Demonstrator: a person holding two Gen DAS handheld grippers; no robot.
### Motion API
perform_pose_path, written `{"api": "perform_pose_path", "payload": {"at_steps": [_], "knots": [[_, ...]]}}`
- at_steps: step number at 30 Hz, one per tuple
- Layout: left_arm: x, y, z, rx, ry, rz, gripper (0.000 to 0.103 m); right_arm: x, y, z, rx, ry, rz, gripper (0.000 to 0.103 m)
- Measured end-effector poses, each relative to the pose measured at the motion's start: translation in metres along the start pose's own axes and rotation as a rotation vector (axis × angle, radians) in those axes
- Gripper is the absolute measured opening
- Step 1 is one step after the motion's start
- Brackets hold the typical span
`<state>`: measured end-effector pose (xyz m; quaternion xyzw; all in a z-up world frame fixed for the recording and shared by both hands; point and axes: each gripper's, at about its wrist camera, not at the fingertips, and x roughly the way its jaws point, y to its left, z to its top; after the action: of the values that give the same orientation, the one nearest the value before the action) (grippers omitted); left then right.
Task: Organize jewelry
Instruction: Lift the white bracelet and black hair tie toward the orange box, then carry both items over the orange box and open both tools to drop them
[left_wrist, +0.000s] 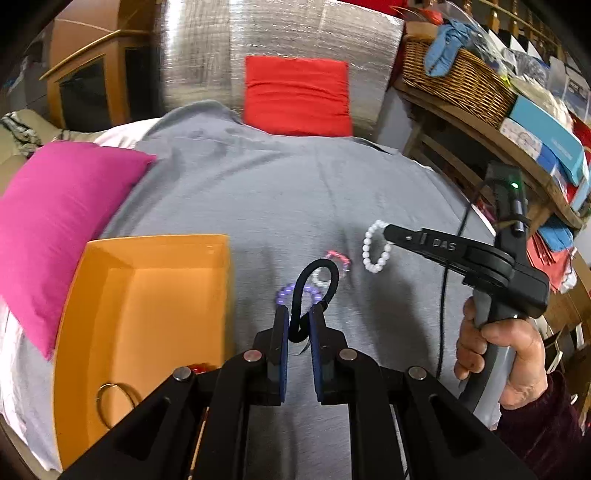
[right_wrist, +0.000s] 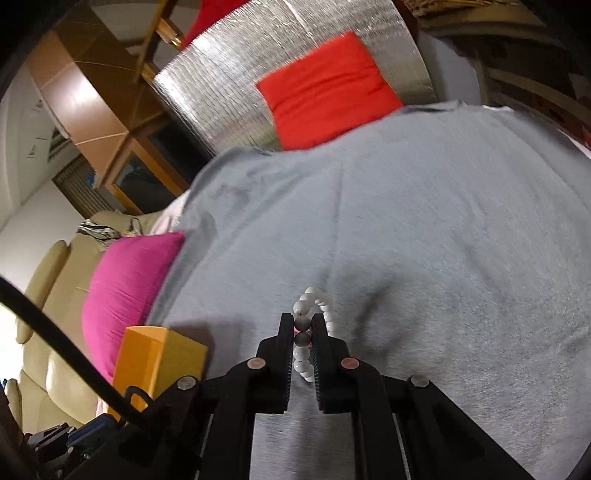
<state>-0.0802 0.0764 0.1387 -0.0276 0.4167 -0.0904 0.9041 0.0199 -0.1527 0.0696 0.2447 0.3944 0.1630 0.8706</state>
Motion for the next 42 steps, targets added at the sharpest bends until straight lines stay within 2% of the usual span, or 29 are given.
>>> {"api": "perform_pose_path", "payload": {"at_steps": [5,12,18,26,35,38,42], "knots": [[-0.014,0.021,-0.002,-0.027,-0.012,0.04,0.011,-0.008,0.018,-0.003,-0.019,-0.052,0.048,0.011],[-0.034,0.066,-0.016,-0.094,-0.007,0.125,0.012,-0.012,0.059,-0.013,-0.061,-0.094,0.169,0.011],[-0.05,0.1,-0.032,-0.142,0.002,0.199,0.012,-0.01,0.101,-0.029,-0.126,-0.085,0.303,0.011],[-0.057,0.127,-0.056,-0.195,0.04,0.247,0.012,-0.012,0.152,-0.057,-0.26,-0.068,0.453,0.011],[-0.032,0.149,-0.054,-0.242,0.094,0.266,0.012,0.019,0.179,-0.083,-0.331,0.045,0.492,0.011],[-0.013,0.16,-0.049,-0.265,0.13,0.288,0.012,0.036,0.182,-0.089,-0.326,0.091,0.472,0.011],[0.003,0.159,-0.044,-0.248,0.158,0.301,0.012,0.052,0.184,-0.094,-0.319,0.135,0.461,0.011]]}}
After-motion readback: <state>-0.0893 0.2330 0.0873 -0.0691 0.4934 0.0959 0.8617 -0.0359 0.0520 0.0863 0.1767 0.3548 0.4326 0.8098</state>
